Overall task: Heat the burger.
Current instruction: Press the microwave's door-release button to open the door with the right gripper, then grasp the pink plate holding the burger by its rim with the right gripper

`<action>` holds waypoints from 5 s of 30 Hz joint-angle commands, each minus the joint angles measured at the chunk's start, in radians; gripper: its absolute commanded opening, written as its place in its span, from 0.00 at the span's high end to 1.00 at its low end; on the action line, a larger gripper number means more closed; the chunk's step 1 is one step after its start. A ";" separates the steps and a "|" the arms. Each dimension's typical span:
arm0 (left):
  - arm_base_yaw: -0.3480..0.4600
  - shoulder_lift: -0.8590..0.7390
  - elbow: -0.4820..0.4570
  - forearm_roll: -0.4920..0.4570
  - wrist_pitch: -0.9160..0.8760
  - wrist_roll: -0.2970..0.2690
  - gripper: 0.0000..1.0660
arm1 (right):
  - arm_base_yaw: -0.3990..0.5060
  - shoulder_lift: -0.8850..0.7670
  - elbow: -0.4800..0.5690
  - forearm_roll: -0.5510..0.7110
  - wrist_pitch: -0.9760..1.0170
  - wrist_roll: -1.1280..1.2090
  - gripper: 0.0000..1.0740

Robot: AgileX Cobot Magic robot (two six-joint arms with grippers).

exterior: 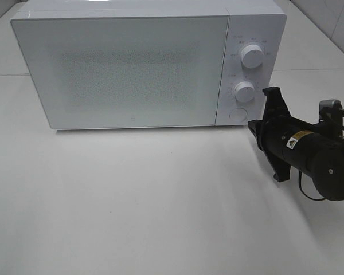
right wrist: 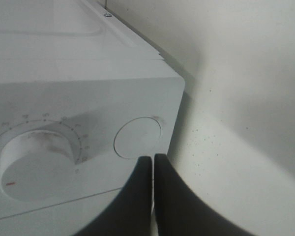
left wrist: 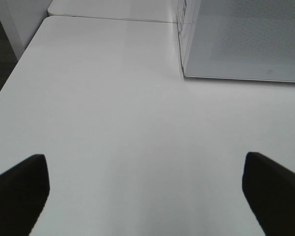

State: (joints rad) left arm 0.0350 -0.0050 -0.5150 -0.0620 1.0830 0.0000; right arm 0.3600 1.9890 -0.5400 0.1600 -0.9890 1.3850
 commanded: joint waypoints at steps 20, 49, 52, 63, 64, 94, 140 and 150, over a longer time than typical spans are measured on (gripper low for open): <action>0.000 -0.016 0.000 -0.001 -0.012 0.000 0.04 | 0.003 0.092 -0.190 0.015 0.112 0.053 0.98; 0.000 -0.016 0.000 -0.001 -0.012 0.000 0.04 | 0.002 0.112 -0.216 0.024 -0.006 0.058 0.98; 0.000 -0.016 0.000 -0.001 -0.012 0.000 0.04 | 0.002 0.112 -0.216 0.023 -0.007 0.061 0.99; 0.000 -0.016 0.000 -0.001 -0.012 0.000 0.04 | 0.002 0.112 -0.262 0.026 -0.033 0.060 0.98; 0.000 -0.016 0.000 -0.001 -0.012 0.000 0.04 | 0.002 0.112 -0.270 0.026 -0.033 0.060 0.98; 0.000 -0.016 0.000 -0.001 -0.012 0.000 0.04 | 0.002 0.110 -0.338 0.048 0.028 0.053 0.98; 0.000 -0.016 0.000 -0.001 -0.012 0.000 0.04 | 0.014 0.040 -0.118 -0.020 0.090 0.105 0.98; 0.000 -0.016 0.000 -0.001 -0.012 0.000 0.04 | 0.014 -0.114 -0.002 -0.019 0.159 -0.184 0.97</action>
State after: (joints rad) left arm 0.0350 -0.0050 -0.5150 -0.0620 1.0830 0.0000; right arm 0.3710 1.9370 -0.5680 0.1470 -0.8770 1.3340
